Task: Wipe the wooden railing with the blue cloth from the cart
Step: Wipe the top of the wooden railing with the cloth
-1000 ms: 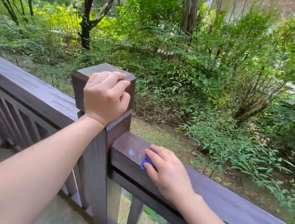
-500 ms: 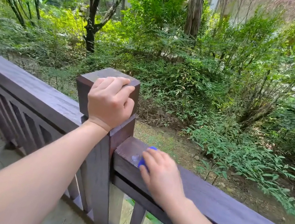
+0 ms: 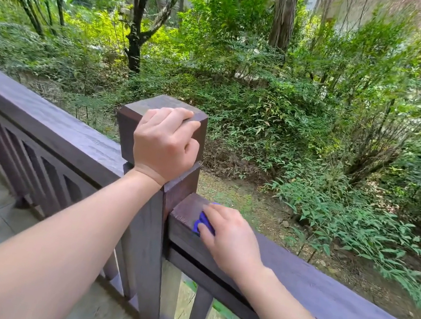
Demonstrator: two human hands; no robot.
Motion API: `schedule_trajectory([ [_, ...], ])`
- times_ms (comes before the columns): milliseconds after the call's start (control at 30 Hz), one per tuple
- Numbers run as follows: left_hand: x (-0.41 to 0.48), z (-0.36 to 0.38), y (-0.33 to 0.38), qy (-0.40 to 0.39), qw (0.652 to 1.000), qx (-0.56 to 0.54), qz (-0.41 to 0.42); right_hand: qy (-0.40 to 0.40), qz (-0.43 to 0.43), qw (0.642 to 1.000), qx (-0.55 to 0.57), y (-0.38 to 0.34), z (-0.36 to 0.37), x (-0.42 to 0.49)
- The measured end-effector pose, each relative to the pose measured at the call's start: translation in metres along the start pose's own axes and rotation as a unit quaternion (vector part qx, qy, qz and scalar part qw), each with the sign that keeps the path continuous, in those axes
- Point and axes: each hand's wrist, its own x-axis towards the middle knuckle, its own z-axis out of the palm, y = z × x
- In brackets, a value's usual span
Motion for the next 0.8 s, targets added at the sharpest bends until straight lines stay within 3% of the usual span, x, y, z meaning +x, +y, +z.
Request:
schedule_trajectory([
  [100,0.002,-0.003,0.003,-0.013,1.000,0.003,-0.006,0.005,0.067,0.998,-0.017,-0.004,0.001,0.014],
  [267,0.000,-0.002,0.001,-0.017,1.000,0.000,-0.007,-0.019,-0.107,0.994,0.004,-0.009,0.007,-0.021],
  [433,0.001,-0.004,0.003,-0.018,1.000,0.003,-0.014,-0.006,0.082,0.996,-0.018,-0.003,0.003,0.028],
  [467,0.002,-0.004,0.003,-0.019,1.000,0.002,-0.014,0.005,0.065,0.998,-0.011,-0.013,0.007,0.029],
  [600,0.001,-0.003,0.002,-0.020,1.000,0.003,-0.016,-0.015,-0.137,0.990,0.027,-0.025,0.024,0.003],
  [633,0.001,-0.004,0.003,-0.021,1.000,0.003,-0.018,-0.017,-0.128,0.991,0.017,-0.018,0.023,0.007],
  [767,0.003,-0.007,0.006,-0.034,0.999,0.003,-0.026,-0.021,0.132,0.990,0.033,-0.012,0.013,0.052],
  [800,0.003,-0.007,0.006,-0.033,0.999,0.002,-0.025,-0.020,0.147,0.989,0.008,-0.019,0.015,0.056],
])
